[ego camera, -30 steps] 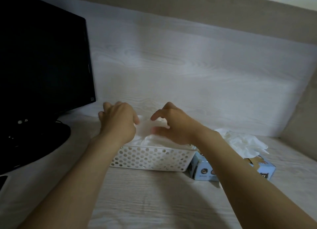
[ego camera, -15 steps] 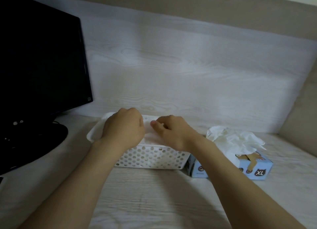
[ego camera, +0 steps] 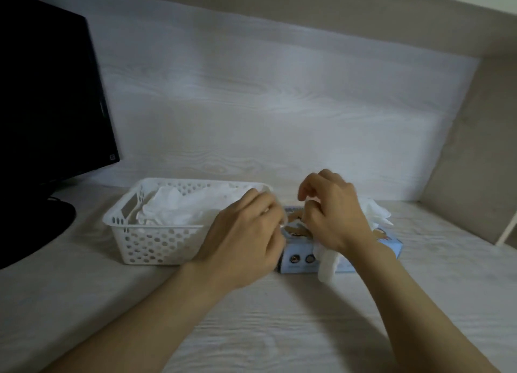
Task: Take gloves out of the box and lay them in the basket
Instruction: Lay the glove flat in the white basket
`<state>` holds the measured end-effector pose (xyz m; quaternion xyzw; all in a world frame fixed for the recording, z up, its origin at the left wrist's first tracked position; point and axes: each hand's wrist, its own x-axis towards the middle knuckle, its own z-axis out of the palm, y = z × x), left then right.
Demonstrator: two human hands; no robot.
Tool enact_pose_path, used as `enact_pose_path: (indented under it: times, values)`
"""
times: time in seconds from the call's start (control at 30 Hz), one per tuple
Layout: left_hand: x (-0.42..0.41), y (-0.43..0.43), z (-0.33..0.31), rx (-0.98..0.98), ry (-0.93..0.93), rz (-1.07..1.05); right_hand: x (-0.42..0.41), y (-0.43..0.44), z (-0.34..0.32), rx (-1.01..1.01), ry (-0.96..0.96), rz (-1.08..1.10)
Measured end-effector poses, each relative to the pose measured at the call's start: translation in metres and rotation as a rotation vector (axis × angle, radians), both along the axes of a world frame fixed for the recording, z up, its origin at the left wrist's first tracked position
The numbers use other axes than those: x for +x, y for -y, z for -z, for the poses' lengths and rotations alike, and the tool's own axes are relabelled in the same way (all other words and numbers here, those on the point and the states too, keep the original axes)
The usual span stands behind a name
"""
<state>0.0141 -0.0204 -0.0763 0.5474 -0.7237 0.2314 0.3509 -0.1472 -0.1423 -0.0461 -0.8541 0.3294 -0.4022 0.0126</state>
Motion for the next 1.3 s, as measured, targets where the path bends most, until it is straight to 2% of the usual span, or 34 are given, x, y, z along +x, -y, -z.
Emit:
enact_pose_path:
  times: [0.2, 0.37, 0.6, 0.77, 0.87, 1.0, 1.13, 1.3]
  values:
    - [-0.019, 0.015, 0.011, -0.041, 0.169, 0.034, -0.039, 0.012, 0.005, 0.152, -0.007, 0.234]
    - [-0.026, 0.025, 0.018, -0.042, 0.292, -0.107, -0.043, 0.011, 0.017, 0.316, 0.017, 0.169]
    - [-0.026, 0.025, 0.025, -0.016, 0.340, -0.177, -0.037, 0.017, 0.028, 0.205, 0.053, 0.118]
    - [-0.025, 0.024, 0.029, -0.008, 0.324, -0.166, -0.032, 0.024, 0.035, -0.013, 0.128, 0.272]
    - [-0.027, 0.022, 0.028, -0.003, 0.319, -0.169, -0.031, 0.025, 0.036, -0.119, 0.094, 0.281]
    - [-0.030, 0.020, 0.028, -0.019, 0.298, -0.168, -0.036, 0.012, 0.028, 0.023, 0.053, 0.114]
    - [-0.031, 0.018, 0.027, -0.036, 0.315, -0.163, -0.036, 0.010, 0.030, 0.013, -0.047, 0.133]
    - [-0.030, 0.020, 0.027, -0.028, 0.332, -0.182, -0.031, 0.015, 0.030, -0.113, 0.141, 0.141]
